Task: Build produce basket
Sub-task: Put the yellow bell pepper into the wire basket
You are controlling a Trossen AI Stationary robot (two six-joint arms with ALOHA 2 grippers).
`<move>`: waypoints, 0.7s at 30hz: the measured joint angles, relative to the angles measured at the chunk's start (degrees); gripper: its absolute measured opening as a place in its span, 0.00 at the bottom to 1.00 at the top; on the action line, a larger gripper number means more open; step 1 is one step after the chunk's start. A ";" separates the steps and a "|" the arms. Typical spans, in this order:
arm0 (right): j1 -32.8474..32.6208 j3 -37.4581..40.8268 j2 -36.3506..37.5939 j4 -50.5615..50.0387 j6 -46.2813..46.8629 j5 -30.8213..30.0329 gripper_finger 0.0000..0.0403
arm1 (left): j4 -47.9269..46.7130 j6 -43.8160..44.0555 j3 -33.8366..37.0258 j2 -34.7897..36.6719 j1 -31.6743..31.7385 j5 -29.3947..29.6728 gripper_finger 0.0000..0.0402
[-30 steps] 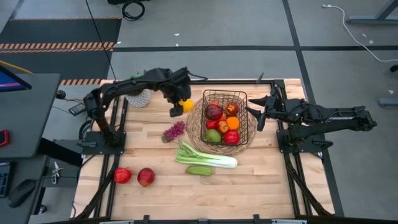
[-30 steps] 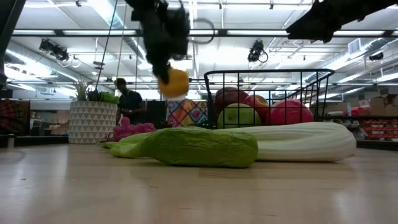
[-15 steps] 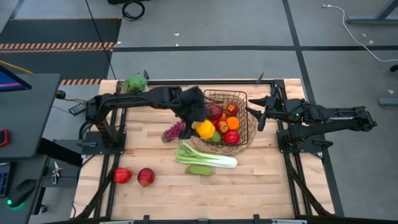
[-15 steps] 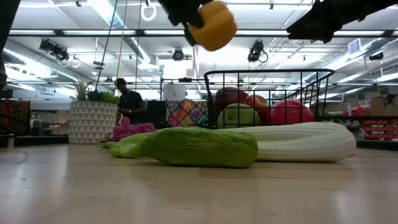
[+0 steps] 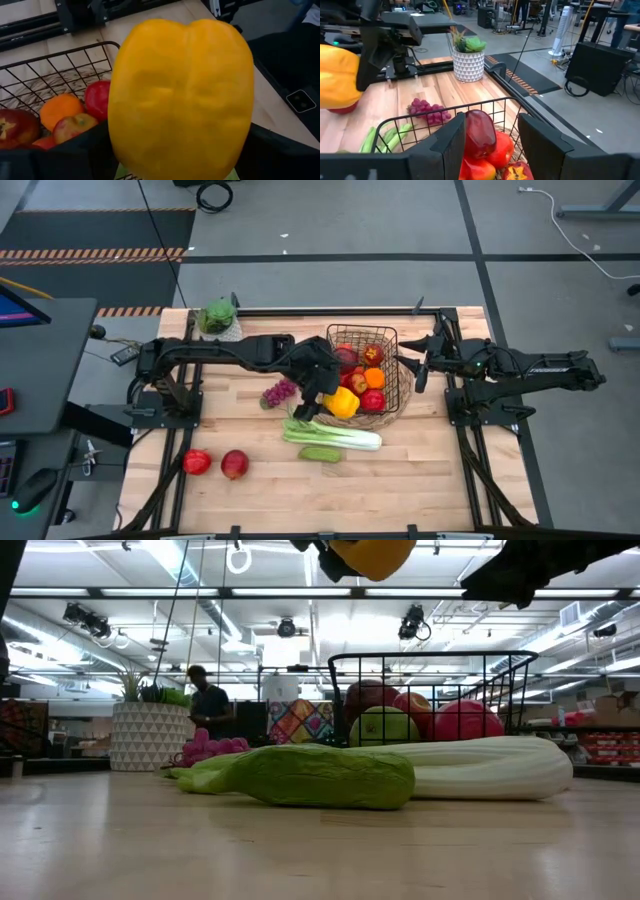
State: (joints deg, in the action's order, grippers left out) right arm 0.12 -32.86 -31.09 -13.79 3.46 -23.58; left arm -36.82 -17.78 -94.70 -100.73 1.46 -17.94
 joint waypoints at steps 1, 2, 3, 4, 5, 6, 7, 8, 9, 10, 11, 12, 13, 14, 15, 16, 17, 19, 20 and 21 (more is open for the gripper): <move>0.00 0.00 0.00 -0.01 0.00 0.24 0.47 | -0.04 0.01 0.00 0.00 -0.10 0.12 0.76; 0.00 0.00 0.00 -0.01 0.00 0.38 0.47 | -0.02 0.02 0.00 0.00 -0.12 0.18 0.76; 0.00 0.00 0.00 -0.01 0.00 0.57 0.47 | -0.02 0.02 0.00 0.00 -0.12 0.18 0.76; 0.00 0.00 0.00 -0.01 0.00 0.72 0.47 | -0.02 0.02 0.00 0.00 -0.12 0.18 0.76; 0.00 0.00 0.00 -0.01 0.00 0.77 0.47 | -0.02 0.02 0.00 0.00 -0.12 0.18 0.76; 0.00 0.00 -0.01 -0.01 0.00 0.77 0.47 | -0.02 0.02 0.00 0.00 -0.12 0.18 0.76; 0.00 0.00 0.00 -0.01 0.00 0.77 0.47 | -0.02 0.02 0.00 0.00 -0.11 0.18 0.76; 0.00 0.00 0.00 -0.01 0.00 0.77 0.47 | -0.02 0.02 0.00 0.00 -0.12 0.18 0.76; 0.00 0.00 0.00 -0.01 0.00 0.77 0.47 | -0.02 -0.08 0.00 0.00 -0.12 0.29 0.76; 0.00 0.00 0.00 -0.01 0.00 0.77 0.47 | -0.02 -1.10 0.00 0.00 -0.12 0.63 0.76; 0.00 0.00 0.00 -0.01 0.00 0.77 0.47 | -0.02 -3.22 0.00 0.00 -0.12 1.31 0.76; 0.00 0.00 0.00 -0.01 0.00 0.77 0.47 | -0.04 -6.72 0.00 0.00 -0.10 2.18 0.76; 0.00 0.00 0.00 -0.01 0.00 0.77 0.47 | -0.06 -11.11 0.00 0.00 -0.10 3.26 0.76; 0.00 0.00 0.00 -0.01 0.00 0.77 0.47 | -0.04 -16.08 0.00 0.00 -0.08 4.46 0.76; 0.00 0.00 0.00 0.00 0.00 0.77 0.47 | 0.06 -21.33 0.00 0.00 0.01 5.79 0.76; 0.00 0.00 0.00 0.01 0.00 0.77 0.47 | 0.38 -26.99 0.00 0.00 0.04 7.32 0.76; 0.00 0.00 -0.01 0.01 0.00 0.77 0.47 | 0.86 -32.86 0.00 0.00 0.10 8.97 0.76; 0.00 0.00 0.00 0.01 0.00 0.77 0.47 | 1.73 -43.82 0.00 0.00 0.25 11.55 0.76; 0.00 0.00 0.00 0.00 0.00 0.77 0.47 | 2.26 -48.97 0.00 0.00 0.31 12.56 0.76; 0.00 0.00 0.00 -0.01 0.00 0.77 0.47 | 2.63 -53.53 0.02 0.00 0.36 13.52 0.76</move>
State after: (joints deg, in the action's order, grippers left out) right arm 0.12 -32.86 -31.09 -13.80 3.46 -22.81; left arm -34.20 -71.31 -94.68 -100.73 1.83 -4.42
